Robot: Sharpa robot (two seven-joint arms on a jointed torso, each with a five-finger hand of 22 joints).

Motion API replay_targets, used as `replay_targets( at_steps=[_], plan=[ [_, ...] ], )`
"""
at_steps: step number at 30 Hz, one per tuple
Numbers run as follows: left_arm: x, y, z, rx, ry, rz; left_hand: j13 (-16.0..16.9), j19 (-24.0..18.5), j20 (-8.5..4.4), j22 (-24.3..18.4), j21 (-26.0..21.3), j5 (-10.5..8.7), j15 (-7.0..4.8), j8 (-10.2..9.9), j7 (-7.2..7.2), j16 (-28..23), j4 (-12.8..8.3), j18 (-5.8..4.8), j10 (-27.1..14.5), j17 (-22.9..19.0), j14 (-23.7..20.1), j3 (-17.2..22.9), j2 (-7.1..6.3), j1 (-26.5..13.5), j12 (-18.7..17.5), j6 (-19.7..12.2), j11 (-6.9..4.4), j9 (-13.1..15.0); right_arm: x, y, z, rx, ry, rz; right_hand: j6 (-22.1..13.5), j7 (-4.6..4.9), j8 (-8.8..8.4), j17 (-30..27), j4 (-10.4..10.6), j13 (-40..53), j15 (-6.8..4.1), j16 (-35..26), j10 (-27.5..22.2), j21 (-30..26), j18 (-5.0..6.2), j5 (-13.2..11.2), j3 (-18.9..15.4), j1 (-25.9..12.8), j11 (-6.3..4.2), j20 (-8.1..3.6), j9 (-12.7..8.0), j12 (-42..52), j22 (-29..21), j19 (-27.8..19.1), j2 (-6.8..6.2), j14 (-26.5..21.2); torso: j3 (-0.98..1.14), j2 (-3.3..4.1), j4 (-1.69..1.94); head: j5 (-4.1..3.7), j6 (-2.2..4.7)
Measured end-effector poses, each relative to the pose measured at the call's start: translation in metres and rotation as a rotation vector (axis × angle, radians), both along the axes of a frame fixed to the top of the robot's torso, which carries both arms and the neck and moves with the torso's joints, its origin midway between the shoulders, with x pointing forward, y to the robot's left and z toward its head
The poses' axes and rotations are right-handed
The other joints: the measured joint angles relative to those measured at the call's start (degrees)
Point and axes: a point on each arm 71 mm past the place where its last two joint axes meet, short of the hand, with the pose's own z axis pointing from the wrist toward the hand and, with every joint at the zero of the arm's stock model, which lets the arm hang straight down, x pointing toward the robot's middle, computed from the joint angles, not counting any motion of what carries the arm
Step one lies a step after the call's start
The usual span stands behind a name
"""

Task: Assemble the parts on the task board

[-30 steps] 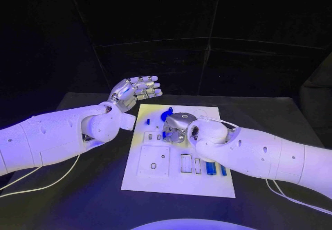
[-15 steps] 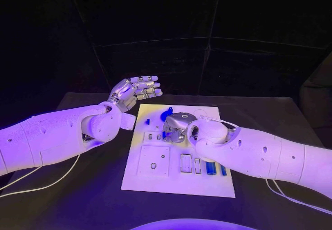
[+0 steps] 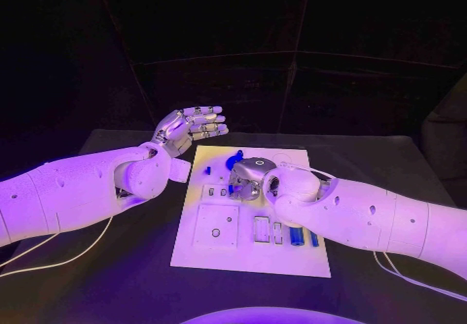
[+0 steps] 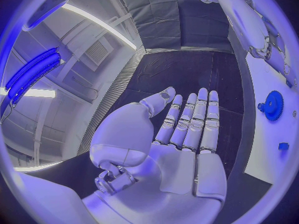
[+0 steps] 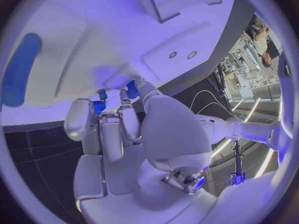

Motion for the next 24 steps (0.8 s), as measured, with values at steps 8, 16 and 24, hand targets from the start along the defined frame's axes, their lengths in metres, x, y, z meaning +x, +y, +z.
replay_targets(
  at_steps=[8, 16, 24],
  plan=[
    [0.000, 0.000, 0.000, 0.000, 0.000, 0.000, 0.0, 0.0, 0.00, 0.0, 0.0, 0.00, 0.00, 0.0, 0.00, 0.0, 0.0, 0.00, 0.0, 0.0, 0.0, 0.0, 0.00, 0.0, 0.0, 0.0, 0.00, 0.0, 0.000, 0.000, 0.000, -0.001, 0.000, -0.002, -0.9, -0.02, -0.14, 0.0, 0.3, 0.0, 0.00, 0.0, -0.2, -0.1, 0.00, -0.6, -0.6, -0.4, 0.21, 0.00, 0.0, -0.3, -0.2, 0.0, -0.44, 0.0, 0.00, 0.00, 0.00, 0.03, -0.07],
    [0.000, 0.001, 0.000, 0.003, -0.002, -0.001, 0.0, 0.3, 0.17, 0.0, 0.0, 0.00, -0.10, 0.2, 0.21, 0.3, 0.5, 0.00, 0.0, 0.0, 0.1, -0.9, -1.41, -1.4, 0.1, -0.2, 0.00, 0.0, -0.002, -0.006, 0.003, 0.023, -0.016, -0.009, -8.8, 1.45, -0.33, 0.0, 3.3, -0.5, 1.03, -0.3, -2.2, -0.7, 0.00, -1.0, -4.6, -1.6, 1.53, 1.04, -0.3, -2.2, -1.3, -0.6, -3.56, 0.0, 0.01, 0.00, 0.00, 0.01, -0.09],
    [0.001, 0.005, 0.000, 0.027, -0.020, -0.006, 0.1, 9.1, -1.65, 1.2, 3.0, 0.44, -3.10, 2.4, 0.63, 5.1, 4.4, 1.37, 5.0, 1.5, 10.6, -13.0, -4.86, -3.1, 2.2, 2.3, -2.37, 0.1, -0.014, -0.026, 0.016, 0.120, -0.072, -0.003, -10.9, 1.58, -0.33, 0.0, 7.6, -0.4, 1.43, -0.3, -2.2, -0.7, 0.00, -0.8, -7.4, 1.1, 1.53, 1.26, -0.2, -2.0, -1.0, -0.4, -5.20, 0.0, 0.07, -0.19, -0.19, 0.19, 0.47]
  ],
)
